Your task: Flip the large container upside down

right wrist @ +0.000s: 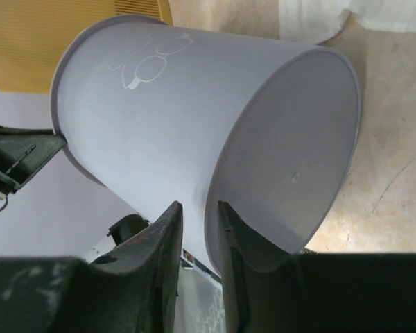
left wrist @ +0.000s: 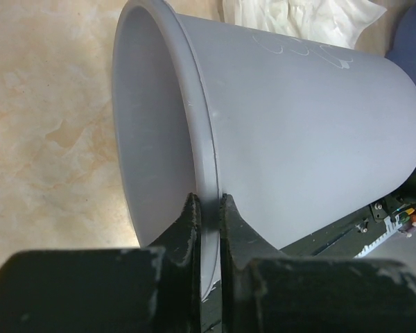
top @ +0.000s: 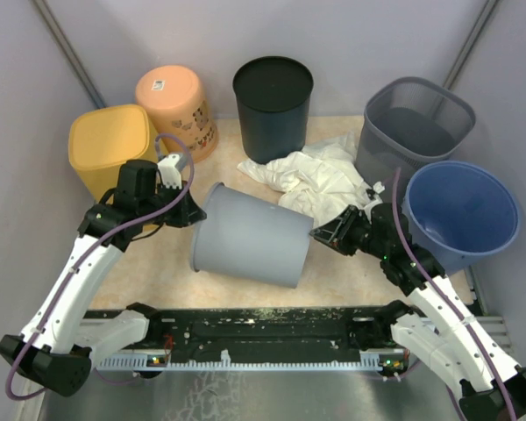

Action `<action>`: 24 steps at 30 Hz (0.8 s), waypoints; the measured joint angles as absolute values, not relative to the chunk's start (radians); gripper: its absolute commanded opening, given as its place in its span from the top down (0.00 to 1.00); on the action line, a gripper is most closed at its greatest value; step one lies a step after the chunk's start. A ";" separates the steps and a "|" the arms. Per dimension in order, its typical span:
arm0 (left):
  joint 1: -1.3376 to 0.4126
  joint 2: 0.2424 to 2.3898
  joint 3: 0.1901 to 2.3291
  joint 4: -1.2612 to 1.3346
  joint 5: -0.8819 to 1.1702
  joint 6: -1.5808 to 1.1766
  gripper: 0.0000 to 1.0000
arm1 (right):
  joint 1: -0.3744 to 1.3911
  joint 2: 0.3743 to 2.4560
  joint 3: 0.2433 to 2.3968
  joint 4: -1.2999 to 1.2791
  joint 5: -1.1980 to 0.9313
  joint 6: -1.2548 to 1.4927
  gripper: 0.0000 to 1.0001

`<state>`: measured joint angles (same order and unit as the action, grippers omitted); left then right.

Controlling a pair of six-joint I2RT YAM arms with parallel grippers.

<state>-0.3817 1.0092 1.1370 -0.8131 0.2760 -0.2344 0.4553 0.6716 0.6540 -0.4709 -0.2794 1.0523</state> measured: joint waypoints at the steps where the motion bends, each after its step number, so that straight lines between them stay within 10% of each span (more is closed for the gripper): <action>1: -0.382 1.009 1.134 -0.806 0.278 -0.235 0.98 | 0.455 0.672 0.654 -0.463 -0.285 1.052 0.62; 24: -0.368 1.008 1.036 -0.603 0.271 -0.238 1.00 | 0.448 0.669 0.566 -0.272 -0.422 1.091 0.65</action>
